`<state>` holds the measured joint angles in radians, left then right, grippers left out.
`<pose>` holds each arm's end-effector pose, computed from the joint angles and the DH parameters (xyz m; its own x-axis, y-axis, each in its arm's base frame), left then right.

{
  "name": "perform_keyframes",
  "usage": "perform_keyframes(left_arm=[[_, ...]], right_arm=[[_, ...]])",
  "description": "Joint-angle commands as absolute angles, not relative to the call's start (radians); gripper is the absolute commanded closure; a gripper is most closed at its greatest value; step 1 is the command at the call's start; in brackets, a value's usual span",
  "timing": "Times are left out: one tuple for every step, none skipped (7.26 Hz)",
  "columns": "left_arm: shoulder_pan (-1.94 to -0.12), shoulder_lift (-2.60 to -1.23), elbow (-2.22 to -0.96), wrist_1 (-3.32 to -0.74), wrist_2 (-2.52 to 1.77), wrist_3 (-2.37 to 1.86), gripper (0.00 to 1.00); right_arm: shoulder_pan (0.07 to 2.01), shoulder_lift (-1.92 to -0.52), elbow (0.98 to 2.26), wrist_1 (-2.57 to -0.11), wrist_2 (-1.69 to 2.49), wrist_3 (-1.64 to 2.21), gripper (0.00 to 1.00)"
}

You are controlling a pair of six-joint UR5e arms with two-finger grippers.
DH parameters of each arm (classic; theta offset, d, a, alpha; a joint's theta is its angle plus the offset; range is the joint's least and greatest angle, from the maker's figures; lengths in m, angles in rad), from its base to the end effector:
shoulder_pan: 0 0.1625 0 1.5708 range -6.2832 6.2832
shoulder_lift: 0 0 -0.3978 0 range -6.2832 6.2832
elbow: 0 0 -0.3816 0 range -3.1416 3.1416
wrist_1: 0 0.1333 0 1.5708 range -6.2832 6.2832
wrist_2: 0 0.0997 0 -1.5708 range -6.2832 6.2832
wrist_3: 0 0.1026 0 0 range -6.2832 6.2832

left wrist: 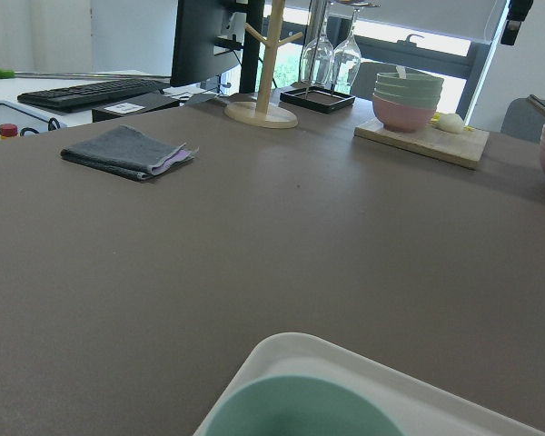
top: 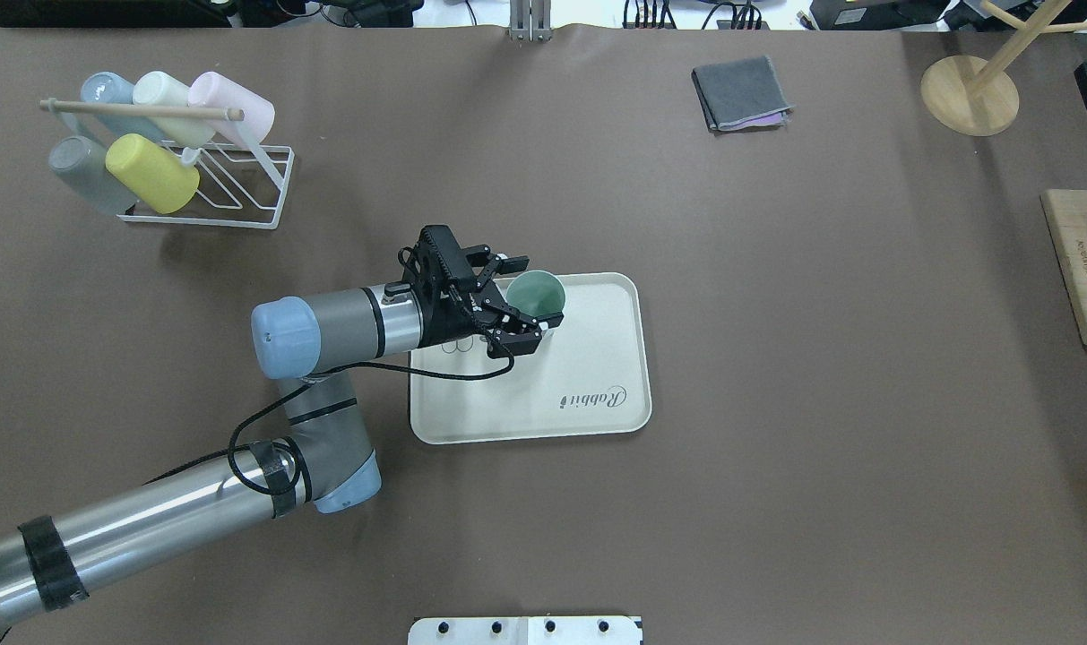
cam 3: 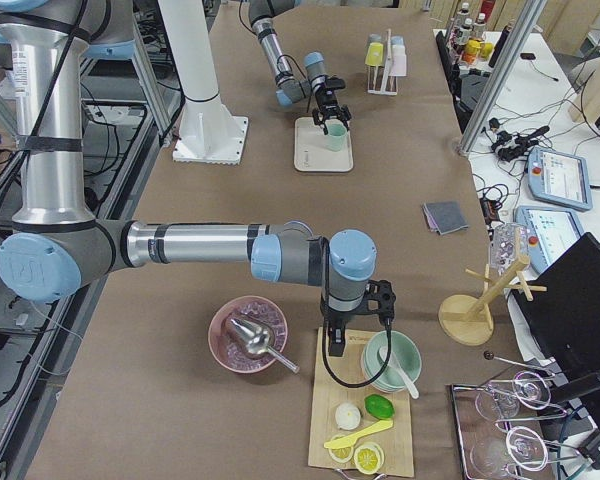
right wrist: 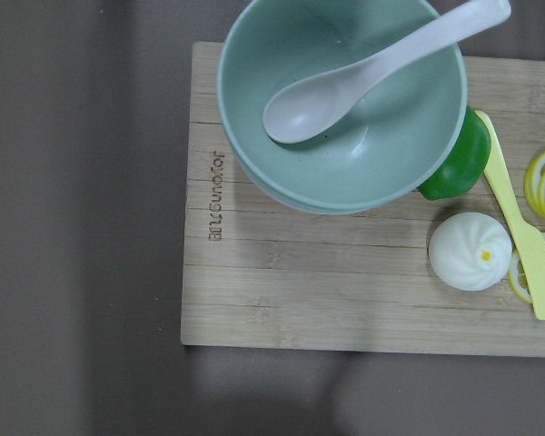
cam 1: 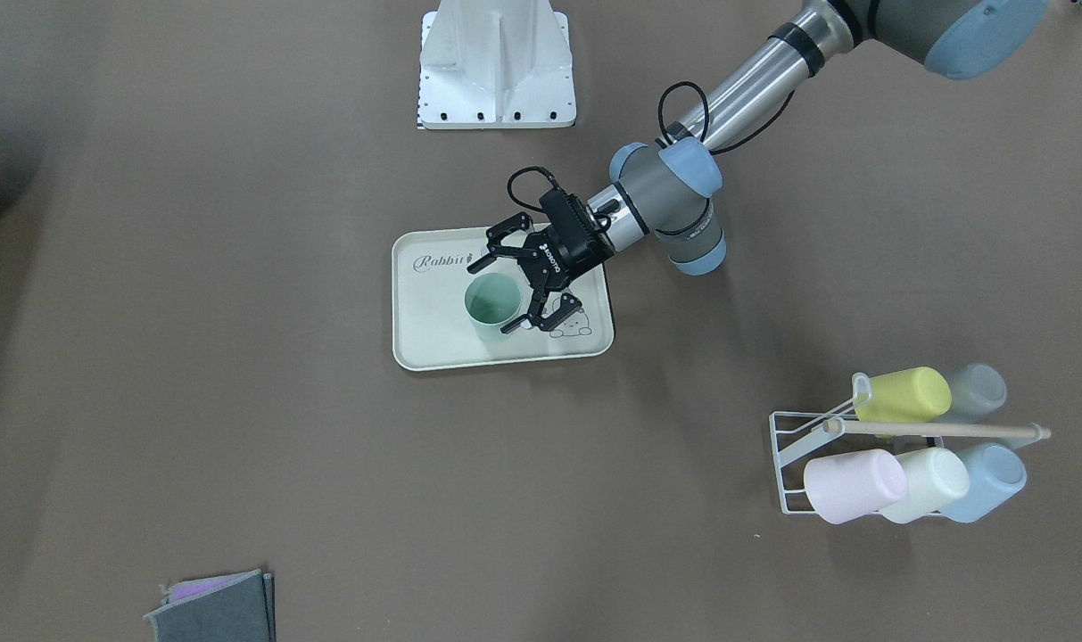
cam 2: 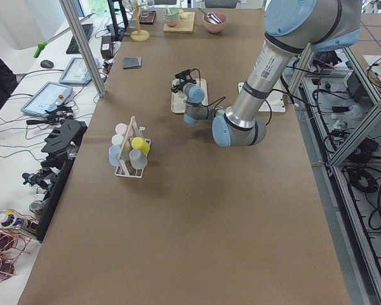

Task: Pick up and place green cup on tray

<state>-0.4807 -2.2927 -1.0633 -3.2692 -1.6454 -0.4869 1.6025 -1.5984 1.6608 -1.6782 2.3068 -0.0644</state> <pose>0.5614 -0.4345 0.2516 0.2134 0.8827 -0.4187 0.4494 0.2918 0.8443 0.0792 -0.4638 0.6168 0.7403 -0.0107 0.6722 0.0160 0.9999 -0.0017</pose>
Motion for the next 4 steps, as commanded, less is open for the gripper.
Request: perform_keyframes(left_arm=[[-0.505,-2.305,-1.135,-3.257,-1.64,-0.503,0.02],[-0.553,-2.325,-1.146,-3.196,-1.638,-0.494,0.02],[-0.607,-2.332,-1.173,-3.087,-1.637,-0.482,0.02],[-0.673,-2.345,-1.228,-2.948,-1.638,-0.482,0.02]], right_arm=[[1.603,-1.597,1.661,-1.678,2.306,-0.064,0.0],[1.603,-1.597,1.661,-1.678,2.306,-0.064,0.0],[1.603,-1.597,1.661,-1.678,2.306,-0.064,0.0],[1.603,-1.598,1.661,-1.678,2.306,-0.064,0.0]])
